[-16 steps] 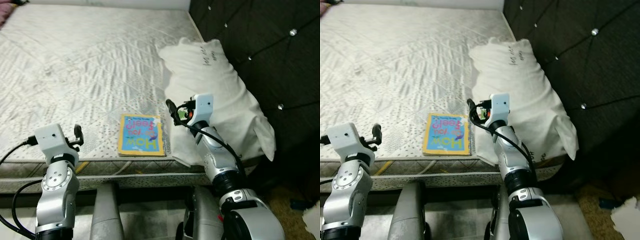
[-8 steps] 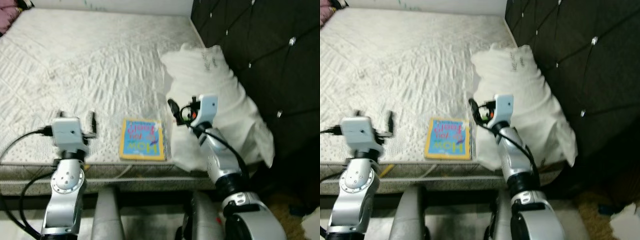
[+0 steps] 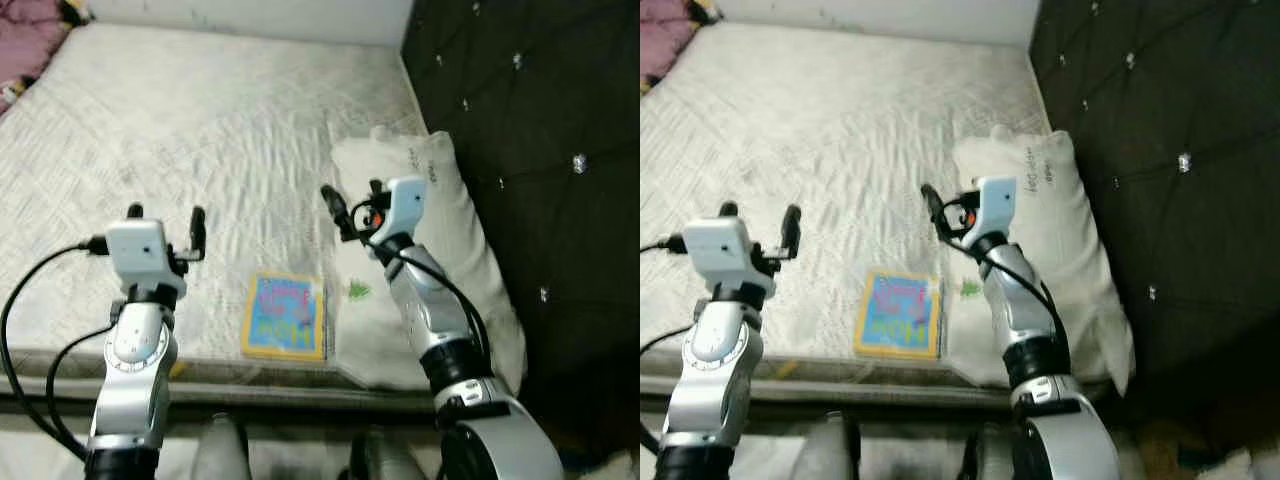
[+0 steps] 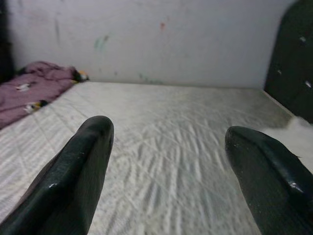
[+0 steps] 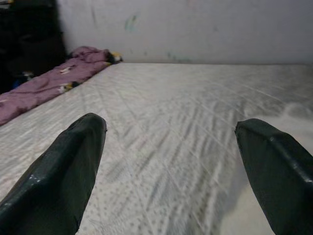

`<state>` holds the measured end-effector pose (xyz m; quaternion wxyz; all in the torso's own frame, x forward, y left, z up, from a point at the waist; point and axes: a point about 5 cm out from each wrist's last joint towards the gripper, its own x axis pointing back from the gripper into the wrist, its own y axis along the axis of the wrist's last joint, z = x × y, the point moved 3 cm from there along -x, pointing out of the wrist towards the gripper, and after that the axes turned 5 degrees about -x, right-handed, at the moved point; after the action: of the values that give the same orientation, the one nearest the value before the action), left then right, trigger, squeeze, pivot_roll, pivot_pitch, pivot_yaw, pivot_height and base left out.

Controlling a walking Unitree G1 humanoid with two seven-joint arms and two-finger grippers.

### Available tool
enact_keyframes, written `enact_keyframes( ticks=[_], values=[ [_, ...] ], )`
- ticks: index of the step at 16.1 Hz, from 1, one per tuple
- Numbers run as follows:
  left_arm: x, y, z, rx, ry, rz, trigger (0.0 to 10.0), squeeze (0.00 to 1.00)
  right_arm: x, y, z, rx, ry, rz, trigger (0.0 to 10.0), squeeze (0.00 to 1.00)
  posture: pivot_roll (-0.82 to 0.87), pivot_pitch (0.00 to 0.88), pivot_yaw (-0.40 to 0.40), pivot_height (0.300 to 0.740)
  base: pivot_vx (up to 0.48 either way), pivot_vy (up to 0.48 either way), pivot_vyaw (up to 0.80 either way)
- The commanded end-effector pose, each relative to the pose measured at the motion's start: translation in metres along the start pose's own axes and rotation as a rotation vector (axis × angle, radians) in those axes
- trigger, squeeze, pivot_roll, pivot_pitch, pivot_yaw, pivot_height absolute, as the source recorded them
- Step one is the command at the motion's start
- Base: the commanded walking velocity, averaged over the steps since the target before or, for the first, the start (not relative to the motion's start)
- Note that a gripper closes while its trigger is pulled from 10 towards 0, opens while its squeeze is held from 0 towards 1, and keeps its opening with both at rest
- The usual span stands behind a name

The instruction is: Clean up the room

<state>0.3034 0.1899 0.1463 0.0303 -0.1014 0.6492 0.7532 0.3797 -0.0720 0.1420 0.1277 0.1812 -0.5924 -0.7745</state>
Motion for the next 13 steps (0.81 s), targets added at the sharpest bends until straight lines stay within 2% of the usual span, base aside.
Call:
enact_keyframes(
  ticks=[1, 4, 5, 7, 9, 12, 13],
  values=[
    [-0.001, 0.001, 0.000, 0.004, 0.006, -0.006, 10.0, 0.00, -0.002, 0.003, -0.001, 0.011, 0.001, 0.000, 10.0, 0.00, 0.14, 0.000, -0.073, 0.740, 0.000, 0.000, 0.00],
    [-0.002, -0.009, -0.001, 0.083, 0.013, 0.043, 10.0, 0.00, 0.002, 0.000, -0.007, 0.019, -0.024, 0.009, 10.0, 0.00, 0.14, 0.000, -0.069, 0.740, 0.000, 0.000, 0.00],
    [-0.002, -0.010, -0.003, 0.050, 0.004, 0.046, 10.0, 0.00, 0.004, -0.004, -0.008, 0.025, -0.029, 0.019, 10.0, 0.00, 0.14, 0.000, -0.070, 0.740, 0.000, 0.000, 0.00],
    [-0.001, -0.014, -0.012, 0.075, -0.031, 0.077, 10.0, 0.00, 0.006, -0.008, -0.009, 0.028, -0.040, 0.031, 10.0, 0.00, 0.14, 0.000, -0.070, 0.740, 0.000, 0.000, 0.00],
    [0.001, -0.013, -0.025, 0.049, -0.080, 0.060, 10.0, 0.00, 0.005, -0.010, -0.008, 0.040, -0.040, 0.039, 10.0, 0.00, 0.13, 0.000, -0.070, 0.740, 0.000, 0.000, 0.00],
    [0.001, -0.015, -0.024, 0.063, -0.058, 0.064, 10.0, 0.00, 0.007, -0.012, -0.014, 0.044, -0.082, 0.050, 10.0, 0.00, 0.14, 0.000, -0.070, 0.740, 0.000, 0.000, 0.00],
    [0.002, -0.015, -0.022, 0.061, -0.043, 0.063, 10.0, 0.00, 0.006, -0.011, -0.018, -0.026, -0.117, 0.071, 10.0, 0.00, 0.14, 0.000, -0.074, 0.740, 0.000, 0.000, 0.00]
  ],
)
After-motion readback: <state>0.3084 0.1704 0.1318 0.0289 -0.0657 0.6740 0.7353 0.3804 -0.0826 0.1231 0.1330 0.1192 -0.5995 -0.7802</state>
